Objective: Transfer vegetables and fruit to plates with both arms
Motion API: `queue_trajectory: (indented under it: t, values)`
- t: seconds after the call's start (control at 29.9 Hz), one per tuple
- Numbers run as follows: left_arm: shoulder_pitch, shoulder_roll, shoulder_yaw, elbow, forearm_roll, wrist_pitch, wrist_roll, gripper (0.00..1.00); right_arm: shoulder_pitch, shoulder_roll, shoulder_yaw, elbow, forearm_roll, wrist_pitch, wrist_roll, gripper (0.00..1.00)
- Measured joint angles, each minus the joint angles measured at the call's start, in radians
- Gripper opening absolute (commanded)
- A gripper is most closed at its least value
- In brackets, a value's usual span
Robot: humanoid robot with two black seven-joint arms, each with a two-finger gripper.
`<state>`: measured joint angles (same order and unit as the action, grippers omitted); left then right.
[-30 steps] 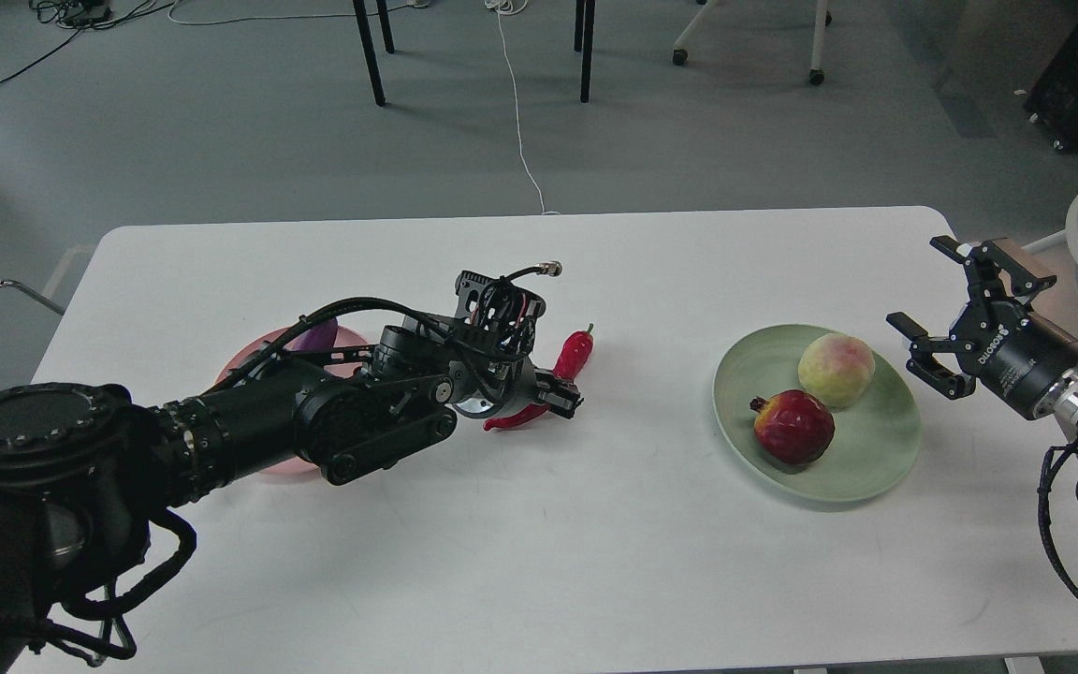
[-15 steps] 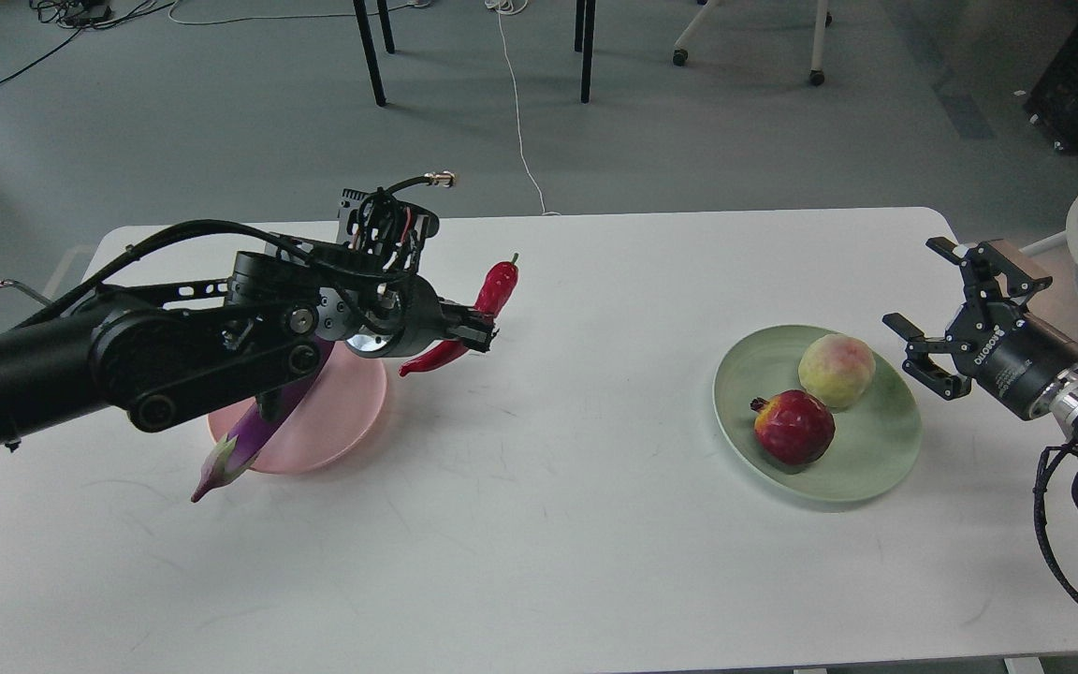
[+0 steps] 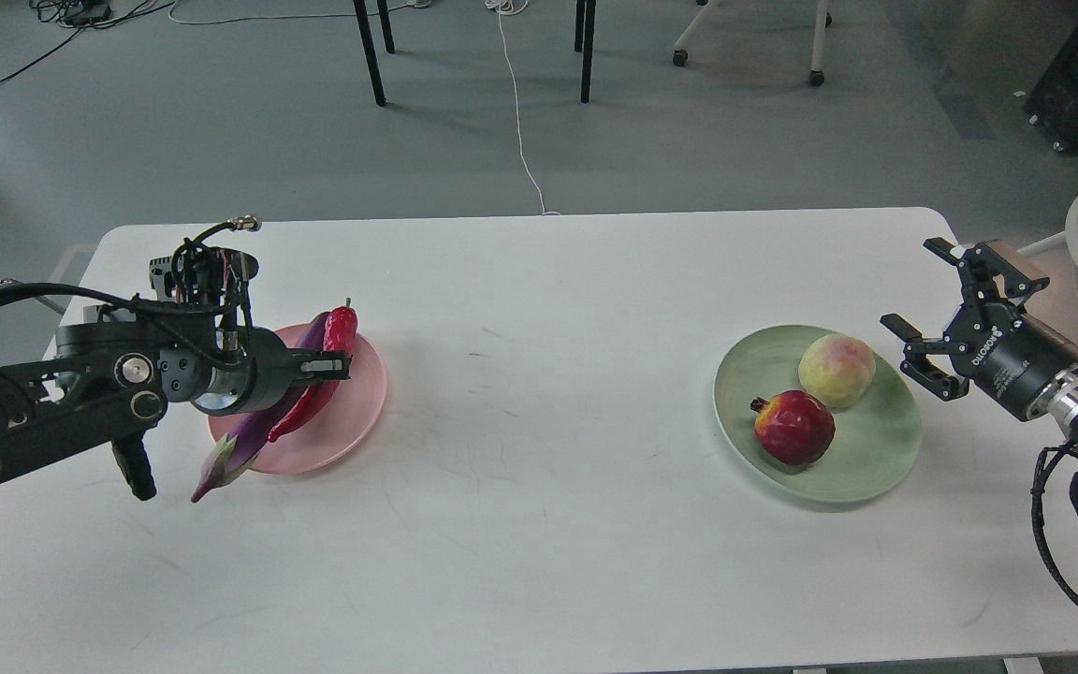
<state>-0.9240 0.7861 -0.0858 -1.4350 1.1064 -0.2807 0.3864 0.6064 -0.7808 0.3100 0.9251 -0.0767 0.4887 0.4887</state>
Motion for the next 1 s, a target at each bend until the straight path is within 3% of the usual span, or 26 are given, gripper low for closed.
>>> queue_trajectory:
  t: [0.2, 0.37, 0.54, 0.64, 0.87, 0.94, 0.97, 1.0]
  values:
    - [0.018, 0.006, 0.0, -0.034, 0.001, 0.003, 0.001, 0.15, 0.0, 0.0, 0.0, 0.0, 0.0, 0.0, 0.0, 0.99]
    - [0.021, 0.003, 0.002, -0.036, 0.006, 0.003, -0.007, 0.33, 0.0, -0.001, 0.0, 0.001, 0.0, 0.0, 0.0, 0.99]
    - [0.036, 0.012, 0.005, -0.035, 0.009, 0.003, -0.013, 0.68, -0.001, -0.004, 0.001, 0.001, 0.0, 0.0, 0.0, 0.99]
    - [0.04, 0.013, 0.001, -0.035, 0.01, 0.003, -0.013, 0.99, -0.001, -0.004, 0.001, 0.002, 0.0, 0.0, 0.0, 0.99]
    - [0.029, 0.009, -0.116, -0.034, 0.001, -0.01, -0.033, 0.99, -0.001, -0.006, 0.0, 0.004, 0.0, 0.0, 0.0, 0.99]
    - [0.033, 0.002, -0.201, -0.034, -0.007, -0.011, -0.081, 0.99, 0.001, -0.007, 0.0, 0.006, 0.0, 0.0, 0.0, 0.99]
    - [0.04, -0.001, -0.239, -0.034, -0.018, -0.01, -0.124, 0.99, 0.005, -0.008, 0.0, 0.006, 0.0, 0.0, 0.0, 0.99]
    - [0.049, -0.007, -0.283, -0.033, -0.043, -0.006, -0.195, 0.99, 0.013, -0.009, 0.001, 0.006, 0.0, 0.0, 0.0, 0.99]
